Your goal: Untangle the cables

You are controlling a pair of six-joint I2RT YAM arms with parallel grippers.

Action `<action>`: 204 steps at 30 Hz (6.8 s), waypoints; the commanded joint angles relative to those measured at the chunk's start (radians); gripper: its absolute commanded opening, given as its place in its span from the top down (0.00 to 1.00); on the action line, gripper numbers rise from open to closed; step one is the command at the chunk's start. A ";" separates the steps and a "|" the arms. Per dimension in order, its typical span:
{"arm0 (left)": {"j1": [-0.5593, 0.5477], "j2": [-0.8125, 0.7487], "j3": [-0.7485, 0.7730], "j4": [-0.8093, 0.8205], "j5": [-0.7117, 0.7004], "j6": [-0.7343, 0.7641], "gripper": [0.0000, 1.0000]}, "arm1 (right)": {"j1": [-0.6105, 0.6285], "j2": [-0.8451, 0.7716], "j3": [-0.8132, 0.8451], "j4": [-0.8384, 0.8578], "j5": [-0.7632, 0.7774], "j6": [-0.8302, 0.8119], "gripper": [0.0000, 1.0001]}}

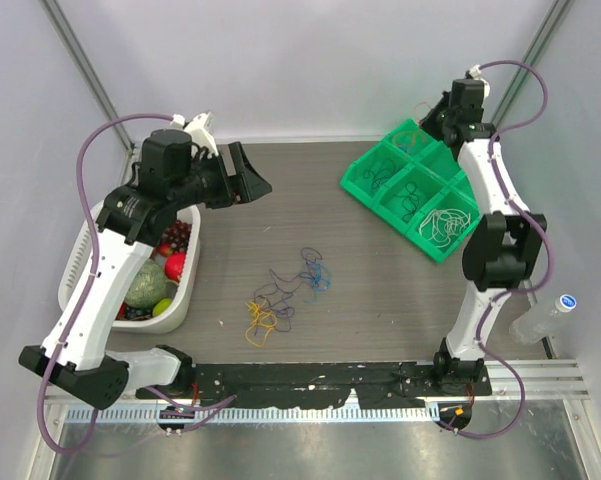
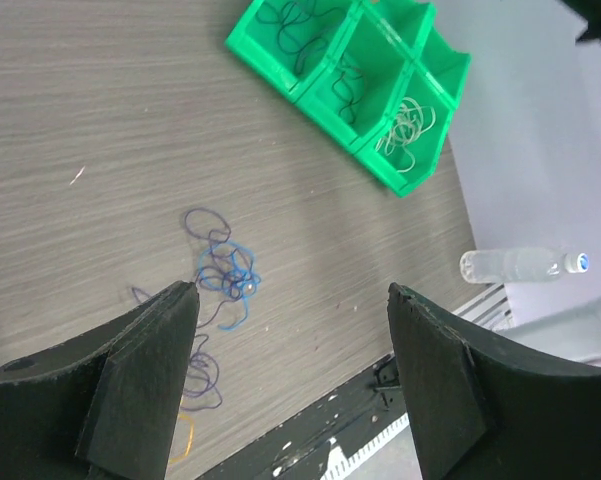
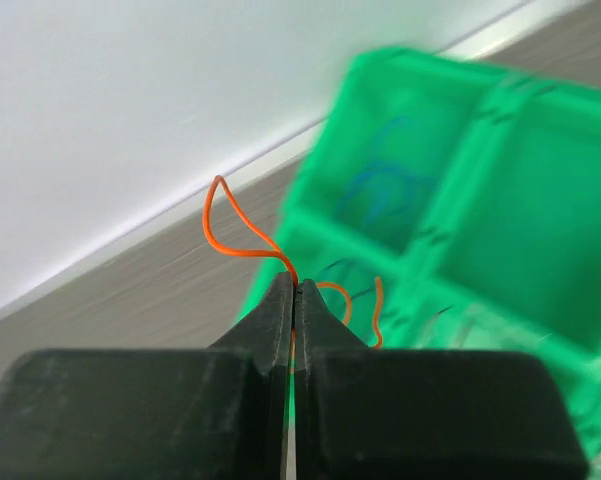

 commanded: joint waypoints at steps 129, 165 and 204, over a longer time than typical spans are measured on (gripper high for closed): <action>-0.034 -0.200 -0.007 0.122 -0.252 0.137 1.00 | 0.668 -0.382 -0.421 0.019 -0.415 -0.375 0.29; -0.034 -0.069 0.436 0.319 -0.063 0.171 1.00 | 0.688 -0.227 -0.723 0.511 -0.451 -0.181 0.99; -0.032 0.060 0.541 0.148 -0.144 -0.014 1.00 | 0.640 -0.429 -0.380 0.379 -0.614 -0.229 0.33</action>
